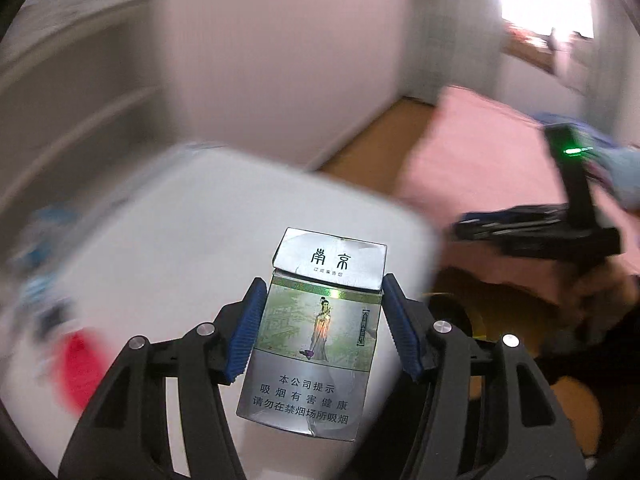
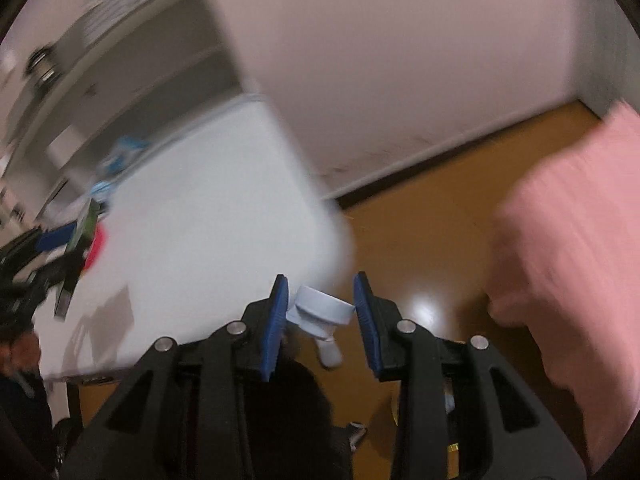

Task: Collect trash
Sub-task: 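Carry both items to the wastebasket and open both tools to drop them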

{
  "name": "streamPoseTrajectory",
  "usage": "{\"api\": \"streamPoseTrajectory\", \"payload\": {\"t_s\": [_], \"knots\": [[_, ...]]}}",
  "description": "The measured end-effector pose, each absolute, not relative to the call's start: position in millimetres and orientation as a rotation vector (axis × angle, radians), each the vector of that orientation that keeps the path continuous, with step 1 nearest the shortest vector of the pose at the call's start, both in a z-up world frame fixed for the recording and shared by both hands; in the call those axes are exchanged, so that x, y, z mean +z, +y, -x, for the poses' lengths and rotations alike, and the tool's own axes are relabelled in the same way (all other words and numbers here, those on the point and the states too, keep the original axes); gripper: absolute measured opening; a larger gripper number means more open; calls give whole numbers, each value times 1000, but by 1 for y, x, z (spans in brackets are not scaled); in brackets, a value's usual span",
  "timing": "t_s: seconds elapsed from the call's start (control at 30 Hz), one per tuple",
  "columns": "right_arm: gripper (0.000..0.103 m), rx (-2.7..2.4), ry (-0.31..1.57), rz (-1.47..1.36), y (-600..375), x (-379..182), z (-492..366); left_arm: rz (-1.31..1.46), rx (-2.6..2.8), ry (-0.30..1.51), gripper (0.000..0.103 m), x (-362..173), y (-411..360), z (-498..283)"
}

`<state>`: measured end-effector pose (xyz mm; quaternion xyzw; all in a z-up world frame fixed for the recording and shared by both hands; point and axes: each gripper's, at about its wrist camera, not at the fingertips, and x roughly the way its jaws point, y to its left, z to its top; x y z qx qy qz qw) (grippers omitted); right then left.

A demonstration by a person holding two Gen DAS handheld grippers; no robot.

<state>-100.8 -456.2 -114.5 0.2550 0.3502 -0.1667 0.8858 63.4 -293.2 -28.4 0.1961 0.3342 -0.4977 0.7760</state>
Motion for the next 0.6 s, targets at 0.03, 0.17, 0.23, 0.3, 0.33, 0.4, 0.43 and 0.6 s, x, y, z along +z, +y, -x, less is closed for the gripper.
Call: {"api": "streamPoseTrajectory", "payload": {"t_s": [0.03,0.17,0.23,0.3,0.33,0.4,0.43,0.6], "knots": [[34,-377,733,-561,-467,-124,113,-429,-1125,734,57,-34,-311,-51],[34,-470,770,-675,-503,-166,155,-477,-1307,758,58,-74,-387,4],[34,-505,802,-731,-518,-188,169,-483,-1353,804,58,-100,-414,17],[34,-534,838,-788,-531,-210,182,-485,-1373,855,58,-126,-434,17],[34,-549,865,-833,-540,-227,190,-495,-1374,882,58,-143,-446,20],[34,-563,899,-899,-552,-249,201,-518,-1364,913,58,-166,-460,23],[34,-558,907,-925,-555,-256,203,-524,-1362,946,58,-180,-468,23],[34,-557,927,-977,-567,-274,207,-529,-1367,1021,58,-209,-486,30]]}}
